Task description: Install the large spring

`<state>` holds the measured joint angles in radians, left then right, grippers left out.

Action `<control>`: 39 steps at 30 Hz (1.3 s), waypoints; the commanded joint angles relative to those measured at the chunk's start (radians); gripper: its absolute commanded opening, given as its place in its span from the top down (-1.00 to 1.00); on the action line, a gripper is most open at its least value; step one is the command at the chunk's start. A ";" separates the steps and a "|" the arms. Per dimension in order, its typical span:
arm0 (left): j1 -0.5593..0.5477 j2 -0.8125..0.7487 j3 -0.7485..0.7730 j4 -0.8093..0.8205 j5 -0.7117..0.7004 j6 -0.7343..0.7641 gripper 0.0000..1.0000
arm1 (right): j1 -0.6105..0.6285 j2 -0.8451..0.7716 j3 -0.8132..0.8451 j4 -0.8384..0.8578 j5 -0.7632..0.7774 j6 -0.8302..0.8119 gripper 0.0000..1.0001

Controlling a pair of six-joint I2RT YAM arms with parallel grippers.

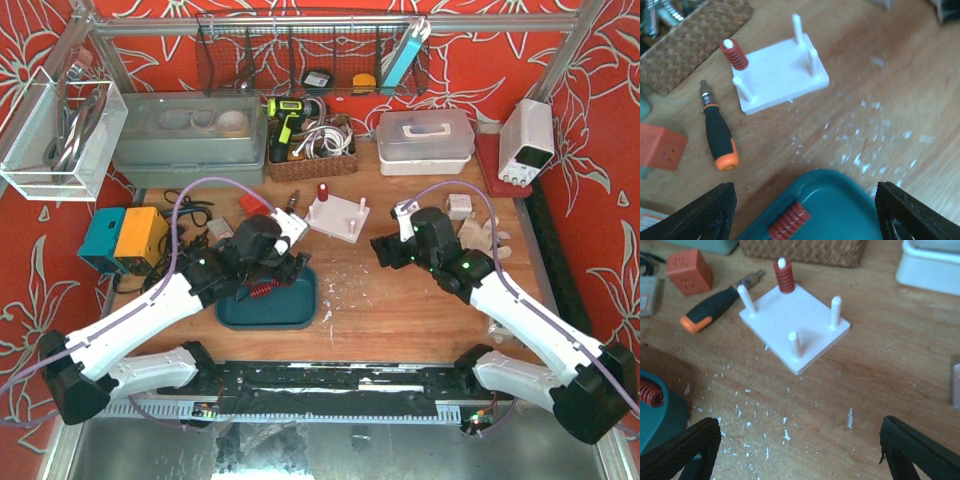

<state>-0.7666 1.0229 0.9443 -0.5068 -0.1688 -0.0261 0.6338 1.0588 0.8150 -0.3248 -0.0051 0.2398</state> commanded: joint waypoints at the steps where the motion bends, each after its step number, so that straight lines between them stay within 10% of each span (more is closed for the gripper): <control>1: 0.003 0.043 0.016 -0.165 0.029 0.450 -0.51 | -0.001 -0.092 -0.047 0.099 0.090 0.024 -0.76; 10: 0.061 -0.010 -0.186 -0.040 0.162 0.932 -0.18 | -0.002 -0.198 -0.127 0.174 0.182 0.035 -0.78; 39: 0.187 0.212 -0.266 0.098 0.108 1.077 0.33 | -0.001 -0.199 -0.168 0.223 0.194 0.066 -0.82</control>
<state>-0.5751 1.2198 0.6952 -0.4660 -0.0406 1.0290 0.6334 0.8585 0.6586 -0.1192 0.1604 0.3000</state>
